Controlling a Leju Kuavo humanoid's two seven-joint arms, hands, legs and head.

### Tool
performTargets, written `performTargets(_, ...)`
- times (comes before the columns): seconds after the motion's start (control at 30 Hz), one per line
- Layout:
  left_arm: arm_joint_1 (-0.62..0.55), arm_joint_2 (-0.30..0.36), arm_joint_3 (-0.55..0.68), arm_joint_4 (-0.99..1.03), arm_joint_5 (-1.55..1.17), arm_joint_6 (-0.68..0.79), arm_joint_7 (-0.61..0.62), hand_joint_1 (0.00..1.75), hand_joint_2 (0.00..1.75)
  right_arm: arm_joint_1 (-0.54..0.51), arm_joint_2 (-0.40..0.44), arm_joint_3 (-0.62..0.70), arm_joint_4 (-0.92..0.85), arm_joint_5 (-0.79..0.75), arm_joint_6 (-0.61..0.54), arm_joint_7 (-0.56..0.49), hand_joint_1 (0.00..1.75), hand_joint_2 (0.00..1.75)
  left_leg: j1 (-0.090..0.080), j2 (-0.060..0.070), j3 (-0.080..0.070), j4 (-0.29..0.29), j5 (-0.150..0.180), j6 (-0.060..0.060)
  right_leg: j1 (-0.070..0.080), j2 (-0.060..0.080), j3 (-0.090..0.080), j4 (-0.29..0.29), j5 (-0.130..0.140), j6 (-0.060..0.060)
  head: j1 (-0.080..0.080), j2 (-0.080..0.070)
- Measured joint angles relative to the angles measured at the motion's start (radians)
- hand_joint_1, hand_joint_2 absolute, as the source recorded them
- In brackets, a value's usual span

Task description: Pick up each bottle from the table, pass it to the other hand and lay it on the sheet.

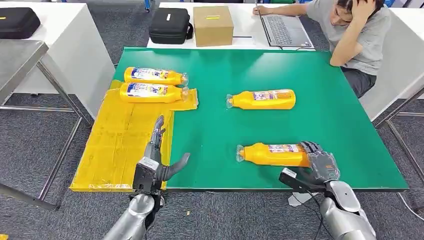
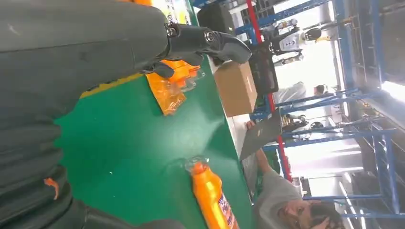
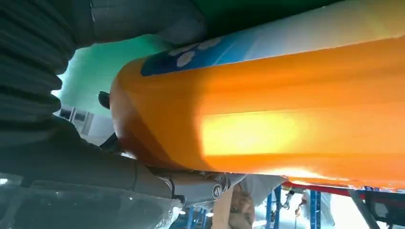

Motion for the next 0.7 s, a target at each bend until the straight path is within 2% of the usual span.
performTargets(0.13,0.0,0.0,-0.002,0.0,0.009,0.006,0.0,0.0,1.75,0.002,0.002,-0.006,0.009,-0.095,-0.006,-0.082,1.75,1.75,0.0,0.0,0.0,0.0,0.0,0.0,0.0,0.0,0.0,0.0,0.0,0.0,0.0,0.0)
performTargets(0.23,0.0,-0.001,-0.006,0.0,0.014,0.019,0.0,0.0,1.75,0.023,0.017,-0.023,0.011,-0.234,-0.074,-0.191,1.75,1.75,0.0,-0.001,-0.002,0.0,0.0,0.0,0.0,-0.001,-0.001,0.0,0.0,0.0,0.0,0.0)
performTargets(0.47,-0.003,-0.003,-0.012,0.0,0.029,0.027,0.0,0.0,1.75,0.086,0.047,0.045,-0.038,-0.633,-0.216,-0.218,1.75,1.75,0.0,-0.007,-0.01,0.0,0.002,0.0,0.0,-0.006,-0.007,0.001,-0.001,0.001,0.0,0.0)
performTargets(0.7,-0.004,-0.003,-0.017,0.0,0.048,0.027,0.0,0.0,1.75,0.129,0.069,0.079,-0.124,-0.666,-0.233,-0.219,1.75,1.75,0.0,-0.01,-0.015,0.0,0.002,0.001,-0.001,-0.009,-0.01,0.001,-0.001,0.001,-0.001,0.0)
